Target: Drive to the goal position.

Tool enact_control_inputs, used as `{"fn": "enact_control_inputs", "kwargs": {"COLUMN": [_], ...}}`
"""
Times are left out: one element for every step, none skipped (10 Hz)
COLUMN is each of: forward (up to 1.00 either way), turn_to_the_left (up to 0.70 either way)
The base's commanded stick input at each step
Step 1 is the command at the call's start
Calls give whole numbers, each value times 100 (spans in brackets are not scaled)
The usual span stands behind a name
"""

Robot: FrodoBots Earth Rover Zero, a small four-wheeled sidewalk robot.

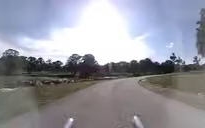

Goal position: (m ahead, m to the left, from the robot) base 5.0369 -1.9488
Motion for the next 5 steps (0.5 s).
{"fn": "enact_control_inputs", "kwargs": {"forward": [70, 70, 70, 70, 70], "turn_to_the_left": [0, 0, 0, 0, 0]}}
